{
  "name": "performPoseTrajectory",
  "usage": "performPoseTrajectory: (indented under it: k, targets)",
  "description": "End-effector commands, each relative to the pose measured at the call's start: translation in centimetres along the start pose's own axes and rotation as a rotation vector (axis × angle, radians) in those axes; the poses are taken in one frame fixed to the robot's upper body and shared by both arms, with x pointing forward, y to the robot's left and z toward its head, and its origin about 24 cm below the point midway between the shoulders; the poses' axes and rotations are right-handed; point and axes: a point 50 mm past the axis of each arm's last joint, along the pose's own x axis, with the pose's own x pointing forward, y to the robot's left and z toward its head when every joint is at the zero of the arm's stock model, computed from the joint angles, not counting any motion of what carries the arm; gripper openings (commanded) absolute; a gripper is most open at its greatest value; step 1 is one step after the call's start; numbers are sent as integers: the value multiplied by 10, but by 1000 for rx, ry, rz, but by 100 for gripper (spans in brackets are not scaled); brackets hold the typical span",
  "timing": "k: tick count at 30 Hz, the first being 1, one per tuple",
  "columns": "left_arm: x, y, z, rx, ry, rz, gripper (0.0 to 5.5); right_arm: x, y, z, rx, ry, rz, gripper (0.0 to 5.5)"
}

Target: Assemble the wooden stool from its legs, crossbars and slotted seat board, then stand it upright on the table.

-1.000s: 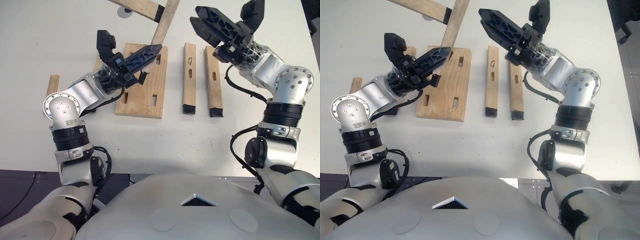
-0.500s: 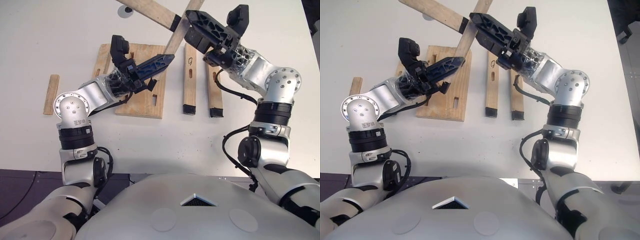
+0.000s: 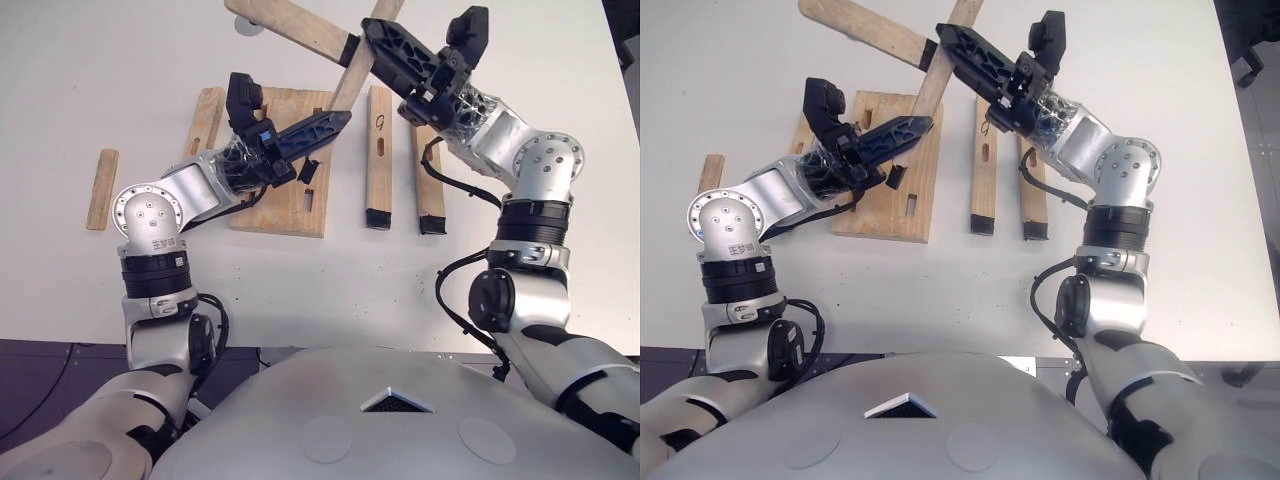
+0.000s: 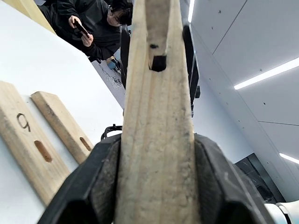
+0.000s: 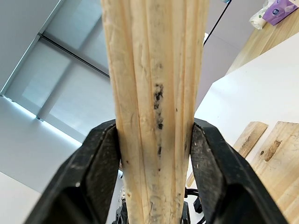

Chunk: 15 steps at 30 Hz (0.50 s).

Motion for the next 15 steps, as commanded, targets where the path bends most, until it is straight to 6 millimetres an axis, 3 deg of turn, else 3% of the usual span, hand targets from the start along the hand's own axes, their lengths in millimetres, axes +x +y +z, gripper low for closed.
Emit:
performPoseTrajectory:
  k: [1,4,8,11,15]
  targets:
    - [2,0,3,16,22,10,201,4,-3,-1,-10,7,-14,209]
    - [-3,8,6,18,12,67,201,2,-6,0,-26,-19,-34,209]
    - [-20,12,6,24,-14,96,284,2,-10,3,-130,-31,-84,208]
    - [-41,11,1,95,-8,150,334,-2,-8,-8,-266,37,-63,208]
    - [-76,7,13,219,-60,240,391,-8,-1,-24,-355,31,25,207]
